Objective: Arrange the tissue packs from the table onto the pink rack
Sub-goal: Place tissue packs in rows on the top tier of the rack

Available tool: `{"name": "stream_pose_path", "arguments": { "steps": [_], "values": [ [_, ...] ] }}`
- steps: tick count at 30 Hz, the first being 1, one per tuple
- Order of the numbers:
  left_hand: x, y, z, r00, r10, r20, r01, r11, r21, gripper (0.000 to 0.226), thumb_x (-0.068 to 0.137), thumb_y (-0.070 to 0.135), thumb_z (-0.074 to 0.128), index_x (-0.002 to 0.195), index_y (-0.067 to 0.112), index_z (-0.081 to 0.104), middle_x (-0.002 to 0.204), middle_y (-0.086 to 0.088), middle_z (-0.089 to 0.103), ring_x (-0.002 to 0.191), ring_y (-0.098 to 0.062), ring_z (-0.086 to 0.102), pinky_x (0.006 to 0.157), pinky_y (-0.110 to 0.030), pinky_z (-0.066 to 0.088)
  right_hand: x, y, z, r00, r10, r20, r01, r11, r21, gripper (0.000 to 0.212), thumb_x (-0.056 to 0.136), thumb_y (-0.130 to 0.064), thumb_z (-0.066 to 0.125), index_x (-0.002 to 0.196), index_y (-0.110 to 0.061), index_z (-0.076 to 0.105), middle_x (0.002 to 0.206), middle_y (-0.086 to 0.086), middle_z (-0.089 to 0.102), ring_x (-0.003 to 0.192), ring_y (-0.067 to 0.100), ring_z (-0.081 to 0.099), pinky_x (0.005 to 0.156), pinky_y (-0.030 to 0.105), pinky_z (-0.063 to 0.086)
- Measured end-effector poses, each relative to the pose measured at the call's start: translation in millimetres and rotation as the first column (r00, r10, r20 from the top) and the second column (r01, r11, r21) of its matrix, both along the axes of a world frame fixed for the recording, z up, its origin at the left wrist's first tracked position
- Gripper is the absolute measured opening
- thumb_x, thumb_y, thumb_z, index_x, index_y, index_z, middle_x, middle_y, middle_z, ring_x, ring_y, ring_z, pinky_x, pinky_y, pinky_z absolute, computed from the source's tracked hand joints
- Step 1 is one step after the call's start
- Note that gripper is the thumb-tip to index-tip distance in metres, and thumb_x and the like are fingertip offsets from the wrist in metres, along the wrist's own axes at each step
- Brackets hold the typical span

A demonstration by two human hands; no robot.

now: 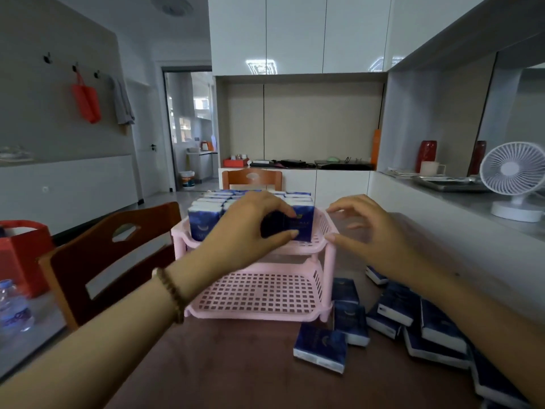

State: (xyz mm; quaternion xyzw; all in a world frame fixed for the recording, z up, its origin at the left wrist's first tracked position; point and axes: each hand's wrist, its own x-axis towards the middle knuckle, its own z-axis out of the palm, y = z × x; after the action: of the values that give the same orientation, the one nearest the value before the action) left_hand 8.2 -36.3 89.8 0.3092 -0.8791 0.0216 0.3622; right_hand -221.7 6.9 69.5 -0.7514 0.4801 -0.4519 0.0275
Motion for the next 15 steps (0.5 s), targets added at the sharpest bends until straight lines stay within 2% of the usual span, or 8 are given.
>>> {"name": "stream_pose_path", "arguments": {
  "steps": [3,6,7,9,11,13,15],
  "values": [
    [0,21,-47,1.0,-0.01,-0.029,0.009,1.0,-0.016,0.026,0.082,0.039,0.066,0.106,0.03,0.062,0.107,0.01,0.06,0.103,-0.006,0.049,0.088,-0.024,0.04,-4,36,-33,0.999,0.009,-0.032,-0.007,0.998,0.065,0.028,0.078,-0.032,0.068,0.103,-0.035,0.056,0.11,-0.023,0.051,0.103,-0.006,0.051,0.087,0.007,0.042],
    [-5,32,-97,0.998,-0.038,-0.055,0.044,0.993,0.107,0.023,0.083,0.041,0.06,0.104,0.031,0.061,0.106,0.012,0.06,0.103,-0.004,0.05,0.088,-0.024,0.041,-13,50,-77,0.999,-0.042,-0.025,0.047,0.975,0.218,0.026,0.08,-0.036,0.064,0.104,-0.042,0.053,0.113,-0.025,0.05,0.107,-0.01,0.048,0.086,0.0,0.037],
    [-8,34,-111,0.997,-0.042,-0.063,0.052,0.985,0.166,0.022,0.084,0.042,0.057,0.104,0.031,0.061,0.106,0.012,0.06,0.102,-0.004,0.051,0.089,-0.025,0.042,-16,51,-91,0.998,-0.07,-0.008,0.069,0.958,0.279,0.027,0.083,-0.035,0.063,0.106,-0.042,0.053,0.115,-0.022,0.05,0.108,-0.009,0.048,0.088,0.003,0.038],
    [-14,36,-136,0.997,-0.048,-0.053,0.06,0.964,0.259,0.027,0.087,0.042,0.051,0.108,0.03,0.062,0.109,0.011,0.061,0.103,-0.004,0.051,0.093,-0.026,0.043,-21,51,-114,0.995,-0.1,-0.028,0.103,0.918,0.384,0.031,0.087,-0.037,0.058,0.116,-0.04,0.051,0.126,-0.02,0.046,0.115,-0.009,0.044,0.102,0.017,0.04],
    [-19,38,-153,0.998,-0.064,0.0,0.061,0.95,0.307,0.036,0.089,0.043,0.047,0.121,0.028,0.058,0.12,0.009,0.059,0.111,-0.007,0.05,0.1,-0.022,0.038,-20,51,-125,0.988,-0.109,-0.112,0.148,0.881,0.449,0.039,0.09,-0.04,0.051,0.129,-0.039,0.043,0.139,-0.019,0.037,0.127,-0.005,0.031,0.114,0.028,0.028],
    [-22,39,-165,0.996,-0.073,0.054,0.05,0.936,0.347,0.044,0.094,0.042,0.046,0.135,0.027,0.046,0.135,0.008,0.049,0.124,-0.007,0.042,0.105,-0.012,0.025,-16,52,-127,0.974,-0.134,-0.18,0.208,0.842,0.497,0.049,0.092,-0.047,0.042,0.139,-0.038,0.032,0.151,-0.016,0.023,0.137,0.001,0.019,0.115,0.029,0.016],
    [-23,38,-172,0.993,-0.07,0.099,0.027,0.923,0.384,0.051,0.095,0.044,0.043,0.143,0.028,0.034,0.147,0.009,0.037,0.134,-0.006,0.031,0.109,-0.012,0.016,-13,51,-129,0.953,-0.142,-0.267,0.269,0.803,0.532,0.056,0.094,-0.051,0.036,0.146,-0.034,0.022,0.156,-0.014,0.013,0.143,0.005,0.009,0.114,0.028,0.009]
  ]
}}
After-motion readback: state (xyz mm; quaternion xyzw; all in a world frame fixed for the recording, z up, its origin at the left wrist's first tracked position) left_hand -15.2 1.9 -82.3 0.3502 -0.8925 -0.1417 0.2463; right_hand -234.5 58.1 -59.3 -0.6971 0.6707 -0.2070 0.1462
